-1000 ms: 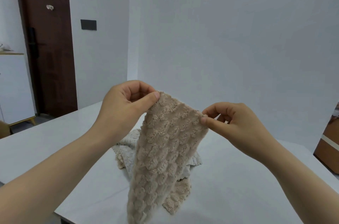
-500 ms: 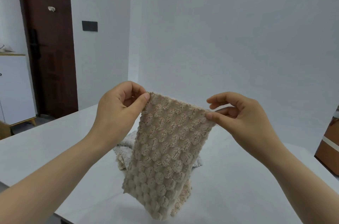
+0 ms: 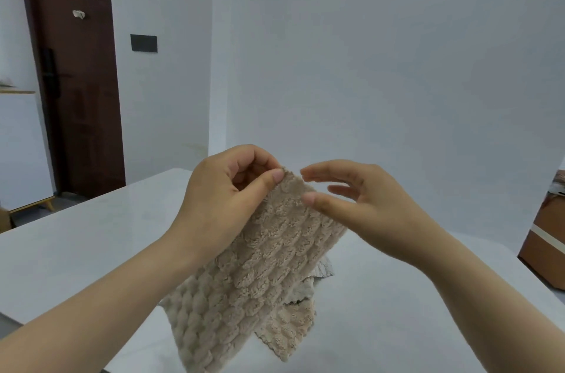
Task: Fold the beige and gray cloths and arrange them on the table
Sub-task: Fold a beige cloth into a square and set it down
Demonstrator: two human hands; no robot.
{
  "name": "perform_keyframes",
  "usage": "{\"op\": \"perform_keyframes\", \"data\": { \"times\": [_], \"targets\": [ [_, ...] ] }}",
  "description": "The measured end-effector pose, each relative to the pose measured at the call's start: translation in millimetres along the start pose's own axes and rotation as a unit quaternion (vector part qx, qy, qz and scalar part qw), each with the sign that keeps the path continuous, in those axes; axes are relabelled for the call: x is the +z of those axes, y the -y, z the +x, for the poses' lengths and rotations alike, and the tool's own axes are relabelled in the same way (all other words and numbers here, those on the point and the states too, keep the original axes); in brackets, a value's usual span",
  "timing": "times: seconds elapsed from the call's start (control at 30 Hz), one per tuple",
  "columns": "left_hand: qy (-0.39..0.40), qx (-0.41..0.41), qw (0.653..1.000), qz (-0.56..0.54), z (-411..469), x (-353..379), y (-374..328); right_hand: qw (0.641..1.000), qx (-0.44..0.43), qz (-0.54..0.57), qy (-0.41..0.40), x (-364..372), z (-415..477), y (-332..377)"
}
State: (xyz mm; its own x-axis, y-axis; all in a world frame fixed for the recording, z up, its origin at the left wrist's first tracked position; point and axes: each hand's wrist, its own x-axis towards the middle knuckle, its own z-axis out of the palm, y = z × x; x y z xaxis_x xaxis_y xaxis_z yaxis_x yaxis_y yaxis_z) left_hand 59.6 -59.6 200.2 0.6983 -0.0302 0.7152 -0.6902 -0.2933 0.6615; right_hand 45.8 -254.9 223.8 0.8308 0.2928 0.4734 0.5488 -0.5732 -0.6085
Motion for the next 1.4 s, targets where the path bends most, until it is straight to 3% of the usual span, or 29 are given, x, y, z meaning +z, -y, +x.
{"op": "perform_keyframes", "data": {
  "times": [0.2, 0.47, 0.7, 1.17, 1.4],
  "targets": [
    [0.009, -0.007, 1.000, -0.020, -2, 3, -8, 0.997, -0.010, 0.070, -0.010, 9, 5, 6],
    [0.060, -0.099, 0.989, -0.089, -14, 8, 6, 0.996, -0.003, 0.062, -0.058, 4, 5, 2],
    [0.045, -0.075, 0.989, -0.122, -15, 14, 1, 0.996, -0.013, 0.064, -0.062, 1, 3, 6],
    [0.092, -0.087, 0.988, -0.093, -36, 16, 21, 0.990, -0.015, 0.067, -0.120, -4, 5, 2],
    [0.114, -0.087, 0.990, -0.005, -50, 14, 42, 0.986, -0.006, 0.069, -0.149, -9, 7, -3]
  ]
}}
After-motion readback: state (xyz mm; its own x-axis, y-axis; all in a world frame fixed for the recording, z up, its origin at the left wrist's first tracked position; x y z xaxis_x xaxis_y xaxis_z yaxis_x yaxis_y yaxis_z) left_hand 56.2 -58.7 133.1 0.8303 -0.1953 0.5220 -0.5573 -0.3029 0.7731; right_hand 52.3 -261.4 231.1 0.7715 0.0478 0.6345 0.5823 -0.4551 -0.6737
